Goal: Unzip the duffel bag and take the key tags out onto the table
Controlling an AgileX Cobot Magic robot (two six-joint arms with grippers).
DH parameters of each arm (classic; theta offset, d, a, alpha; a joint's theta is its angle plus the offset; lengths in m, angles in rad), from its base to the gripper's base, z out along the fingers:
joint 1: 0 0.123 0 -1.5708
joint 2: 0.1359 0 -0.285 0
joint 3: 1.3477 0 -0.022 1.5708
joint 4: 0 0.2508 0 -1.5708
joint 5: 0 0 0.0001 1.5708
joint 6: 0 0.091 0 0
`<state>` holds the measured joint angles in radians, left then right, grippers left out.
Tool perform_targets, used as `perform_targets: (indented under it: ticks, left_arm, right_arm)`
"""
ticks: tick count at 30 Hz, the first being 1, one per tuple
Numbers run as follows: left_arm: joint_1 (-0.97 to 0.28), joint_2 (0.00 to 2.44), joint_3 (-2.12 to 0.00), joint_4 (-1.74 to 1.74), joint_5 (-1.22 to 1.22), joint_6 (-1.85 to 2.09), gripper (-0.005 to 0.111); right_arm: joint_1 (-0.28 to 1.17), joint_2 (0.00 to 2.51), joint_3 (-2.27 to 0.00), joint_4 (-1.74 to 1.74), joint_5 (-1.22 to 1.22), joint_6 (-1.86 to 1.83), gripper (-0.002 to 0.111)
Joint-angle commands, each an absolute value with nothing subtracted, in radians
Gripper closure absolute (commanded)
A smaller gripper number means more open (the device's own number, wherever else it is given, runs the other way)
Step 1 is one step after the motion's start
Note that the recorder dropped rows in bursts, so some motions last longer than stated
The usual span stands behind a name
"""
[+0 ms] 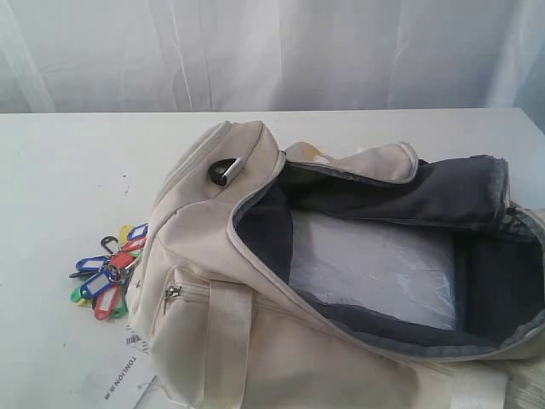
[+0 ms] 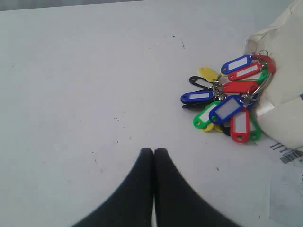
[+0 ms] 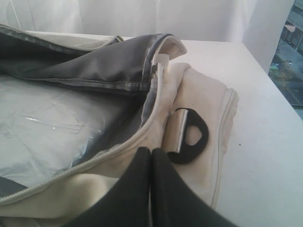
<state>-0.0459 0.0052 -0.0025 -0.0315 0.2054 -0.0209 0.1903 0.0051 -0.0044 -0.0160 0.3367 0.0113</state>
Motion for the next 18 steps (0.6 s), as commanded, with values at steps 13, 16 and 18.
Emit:
perform_targets:
  ticks: [13,16,18]
  left_arm:
    - [-0.002,0.0,0.0,-0.031,0.203,-0.021,0.107]
    - [0.017,0.0,0.0,-0.031,0.203,-0.021,0.107]
    - [0.017,0.0,0.0,-0.031,0.203,-0.021,0.107]
  right_arm:
    - [0.19,0.0,0.0,-0.025,0.335,0.0,0.108]
    - [0.19,0.0,0.0,-0.025,0.335,0.0,0.108]
    - [0.19,0.0,0.0,-0.025,0.335,0.0,0.108]
